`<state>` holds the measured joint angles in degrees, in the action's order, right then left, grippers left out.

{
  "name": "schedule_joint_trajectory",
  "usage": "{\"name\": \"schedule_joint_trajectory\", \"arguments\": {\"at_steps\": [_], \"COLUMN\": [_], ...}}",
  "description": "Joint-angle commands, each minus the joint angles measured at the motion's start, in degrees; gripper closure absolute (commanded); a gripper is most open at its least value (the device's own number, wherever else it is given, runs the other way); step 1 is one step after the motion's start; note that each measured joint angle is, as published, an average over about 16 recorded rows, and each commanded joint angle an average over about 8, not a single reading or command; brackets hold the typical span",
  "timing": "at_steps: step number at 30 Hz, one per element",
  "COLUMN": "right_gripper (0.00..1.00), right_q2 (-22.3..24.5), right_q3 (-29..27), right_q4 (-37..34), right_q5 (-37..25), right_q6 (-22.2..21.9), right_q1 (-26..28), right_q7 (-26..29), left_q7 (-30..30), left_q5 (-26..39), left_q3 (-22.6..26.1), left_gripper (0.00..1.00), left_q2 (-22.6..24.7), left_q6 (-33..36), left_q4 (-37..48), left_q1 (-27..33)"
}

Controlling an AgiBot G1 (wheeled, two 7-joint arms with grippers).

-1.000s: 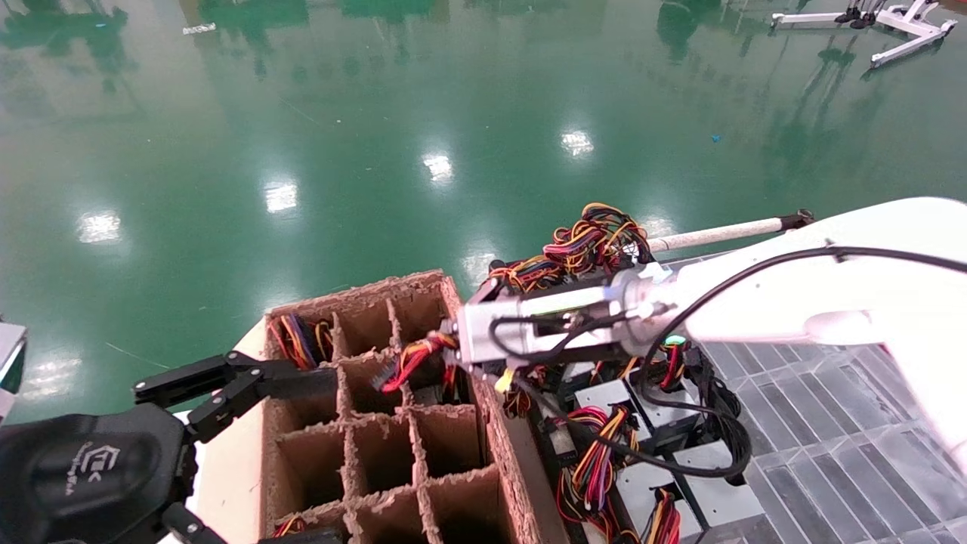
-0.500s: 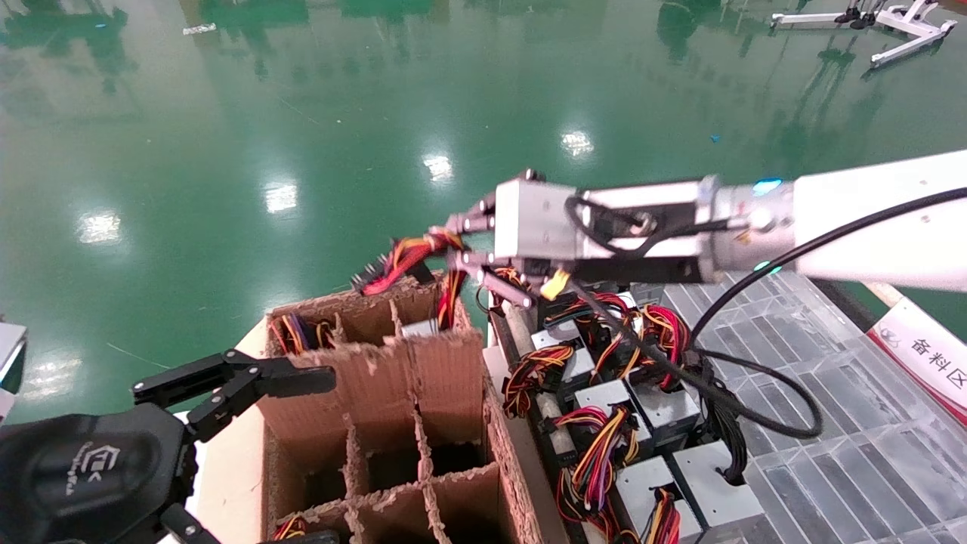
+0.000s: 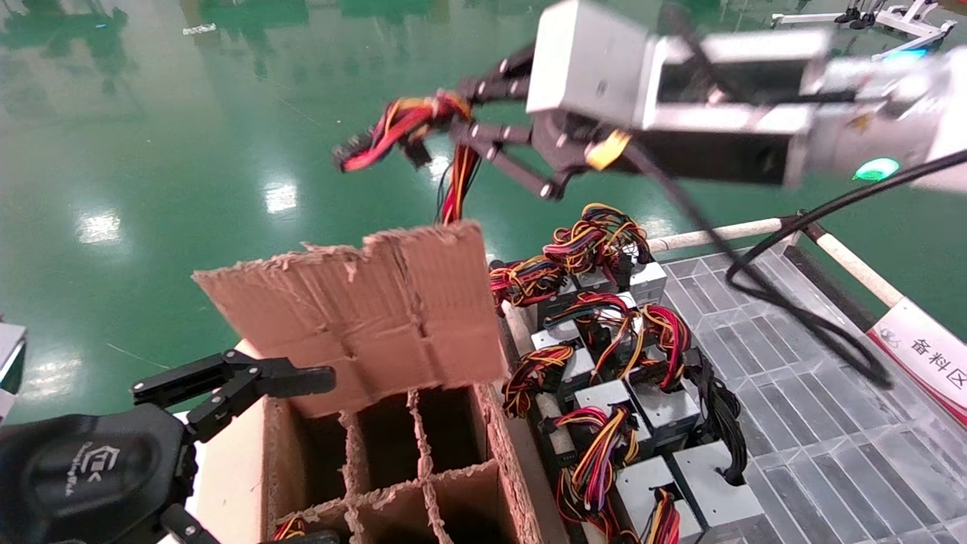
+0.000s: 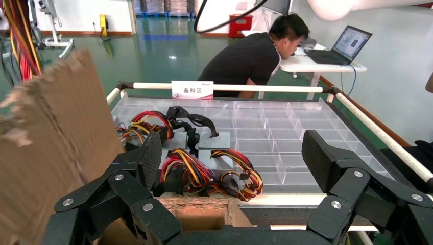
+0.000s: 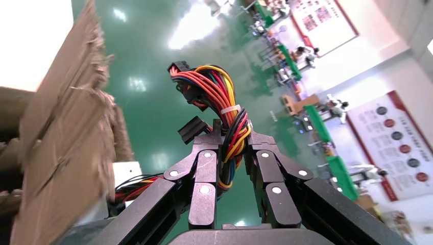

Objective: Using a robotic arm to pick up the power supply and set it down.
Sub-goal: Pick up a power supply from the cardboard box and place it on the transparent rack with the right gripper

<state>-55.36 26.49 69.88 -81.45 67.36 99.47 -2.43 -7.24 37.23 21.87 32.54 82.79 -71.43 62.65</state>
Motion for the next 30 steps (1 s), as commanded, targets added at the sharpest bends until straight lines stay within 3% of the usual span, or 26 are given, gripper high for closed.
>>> {"name": "schedule_joint_trajectory", "arguments": {"at_steps": [1, 17, 30], "right_gripper": [1.00, 1.00, 1.00], "right_q2": [0.59, 7.10, 12.87], "right_q3": [-0.57, -2.08, -3.35], "right_q4": [0.66, -3.93, -13.45], "right_q5": [0.49, 0.63, 0.19], "right_q6": [0.06, 5.63, 9.59], "right_q1": [0.78, 7.37, 10.52], "right_q7": [0.98, 1.78, -5.18], "left_q7": [0.00, 0.00, 0.00], "left_q5": [0.00, 0.00, 0.00], "left_q3": [0.00, 0.00, 0.00], "left_gripper": [0.00, 0.00, 0.00], "left_q2": [0.00, 0.00, 0.00], "left_q6": [0.00, 0.00, 0.00], "left_q4": [0.00, 0.00, 0.00], "left_q1": [0.00, 0.00, 0.00]}}
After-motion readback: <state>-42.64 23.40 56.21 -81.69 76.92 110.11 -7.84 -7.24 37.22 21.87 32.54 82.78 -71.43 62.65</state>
